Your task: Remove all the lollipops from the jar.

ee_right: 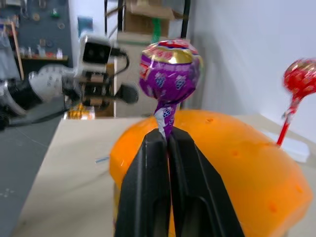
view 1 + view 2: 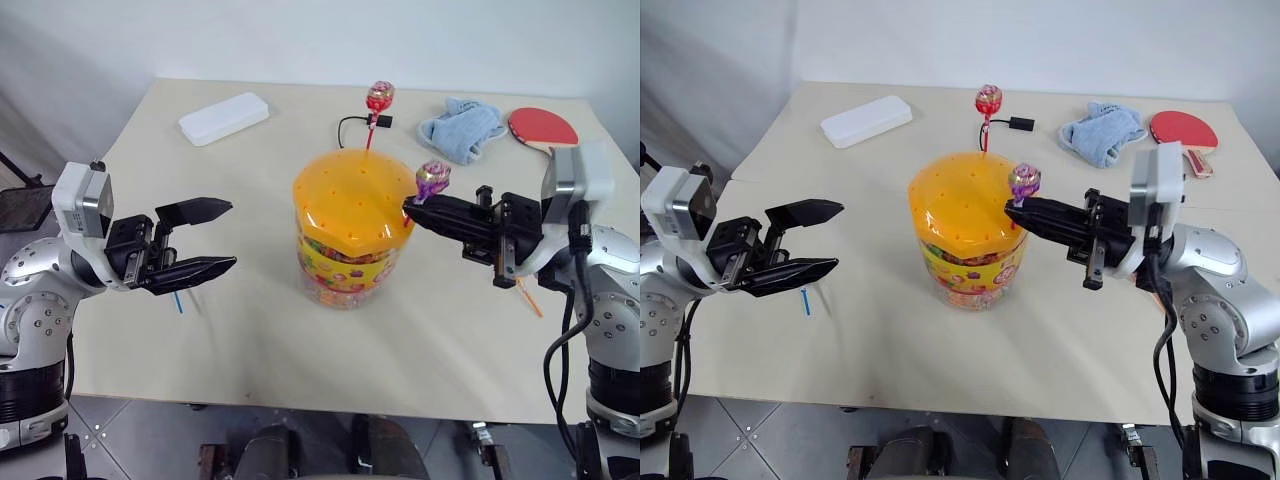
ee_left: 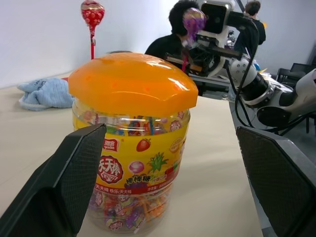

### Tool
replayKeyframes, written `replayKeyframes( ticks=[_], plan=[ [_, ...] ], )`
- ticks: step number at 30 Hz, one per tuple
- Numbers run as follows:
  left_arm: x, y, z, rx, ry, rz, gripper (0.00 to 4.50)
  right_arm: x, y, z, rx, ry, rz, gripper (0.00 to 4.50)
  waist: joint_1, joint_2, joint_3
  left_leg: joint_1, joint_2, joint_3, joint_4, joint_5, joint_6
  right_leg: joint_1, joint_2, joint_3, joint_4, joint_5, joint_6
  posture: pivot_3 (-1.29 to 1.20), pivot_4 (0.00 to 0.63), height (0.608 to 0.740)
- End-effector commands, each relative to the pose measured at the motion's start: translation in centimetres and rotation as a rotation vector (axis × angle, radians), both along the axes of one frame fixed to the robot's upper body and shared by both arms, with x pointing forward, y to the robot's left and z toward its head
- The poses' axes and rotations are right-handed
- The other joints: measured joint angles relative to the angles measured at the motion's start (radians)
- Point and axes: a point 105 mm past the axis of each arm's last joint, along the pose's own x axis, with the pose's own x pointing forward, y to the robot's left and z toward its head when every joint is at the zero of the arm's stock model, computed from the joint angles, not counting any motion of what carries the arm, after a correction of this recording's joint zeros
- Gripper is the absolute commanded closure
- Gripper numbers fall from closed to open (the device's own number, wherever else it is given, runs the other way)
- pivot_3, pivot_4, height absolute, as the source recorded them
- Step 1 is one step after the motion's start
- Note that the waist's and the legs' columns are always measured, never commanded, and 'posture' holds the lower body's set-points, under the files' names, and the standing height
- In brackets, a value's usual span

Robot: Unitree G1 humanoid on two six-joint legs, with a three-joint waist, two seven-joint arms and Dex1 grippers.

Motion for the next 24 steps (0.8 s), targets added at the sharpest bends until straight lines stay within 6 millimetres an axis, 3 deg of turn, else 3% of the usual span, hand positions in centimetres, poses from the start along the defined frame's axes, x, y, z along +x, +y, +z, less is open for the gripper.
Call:
replayKeyframes(
  ticks=[1,2,4,6,9,12,14,19,21,24],
  plan=[
    [-0.5,-0.5,1.0,-0.017,-0.048,-0.039,0.00,-0.3,-2.7,3.1,0.085,-0.030,-0.072,4.46,0.002,0.000,0.000,0.000,0.000,0.000,0.000,0.000,0.000,0.000,0.000,0.000,0.000,0.000,0.000,0.00,0.150,0.740],
    [-0.5,-0.6,1.0,-0.016,-0.049,-0.041,0.00,-0.3,-3.0,3.4,0.093,-0.023,-0.083,4.46,0.002,0.000,0.000,0.000,0.000,0.000,0.000,0.000,0.000,0.000,0.000,0.000,0.000,0.000,0.000,0.00,0.150,0.740],
    [-0.4,-0.8,0.7,-0.001,-0.052,-0.046,0.00,1.3,-7.2,4.1,0.090,0.018,-0.257,4.46,0.002,0.000,0.000,0.000,0.000,0.000,0.000,0.000,0.000,0.000,-0.001,0.000,0.000,0.000,0.000,0.00,0.150,0.740],
    [-0.4,-0.9,0.4,0.020,-0.055,-0.051,0.00,3.0,-11.6,3.2,0.017,0.094,-0.471,4.46,0.008,-0.001,0.000,-0.001,-0.001,0.000,0.000,0.000,0.001,0.000,0.000,0.000,-0.001,0.000,0.000,0.00,0.150,0.740],
    [-0.5,-1.1,-0.4,0.056,-0.042,-0.064,0.00,5.7,-19.0,-2.0,-0.206,0.317,-0.858,4.46,0.013,-0.001,0.000,0.000,-0.002,0.001,0.000,0.000,0.002,0.001,0.000,0.000,-0.001,0.000,0.000,0.00,0.150,0.740],
    [-0.6,-1.1,-1.1,0.071,-0.031,-0.068,0.00,5.7,-22.9,-7.1,-0.422,0.439,-1.022,4.46,0.007,-0.002,0.000,0.000,-0.001,0.003,0.000,0.000,0.002,0.000,0.000,0.001,-0.001,0.000,0.000,0.00,0.150,0.740],
    [-0.6,-1.0,-1.4,0.075,-0.027,-0.062,0.00,5.2,-24.4,-10.0,-0.556,0.503,-1.080,4.46,0.000,-0.001,0.000,0.000,0.000,0.004,0.000,0.000,0.002,0.000,0.000,0.001,0.000,0.000,0.000,0.00,0.150,0.740],
    [-0.9,-0.9,-1.8,0.093,-0.016,-0.062,0.00,4.4,-27.2,-14.0,-0.681,0.645,-1.200,4.46,-0.010,0.005,0.001,0.003,0.001,0.009,0.000,0.001,0.001,-0.002,0.000,0.001,0.001,0.000,0.000,0.00,0.150,0.740],
    [-1.0,-0.8,-1.9,0.096,-0.015,-0.060,0.00,4.1,-27.2,-14.9,-0.708,0.658,-1.176,4.46,-0.009,0.005,0.001,0.003,0.002,0.009,0.000,0.001,0.001,-0.002,0.000,0.002,0.001,0.000,0.000,0.00,0.150,0.740],
    [-0.9,-0.7,-1.7,0.093,-0.022,-0.049,0.00,3.5,-27.4,-16.0,-0.687,0.698,-1.151,3.80,-0.004,0.005,0.001,0.002,0.002,0.008,0.000,0.001,0.001,-0.002,0.000,0.003,0.001,0.000,0.000,0.00,0.150,0.740]
  ],
)
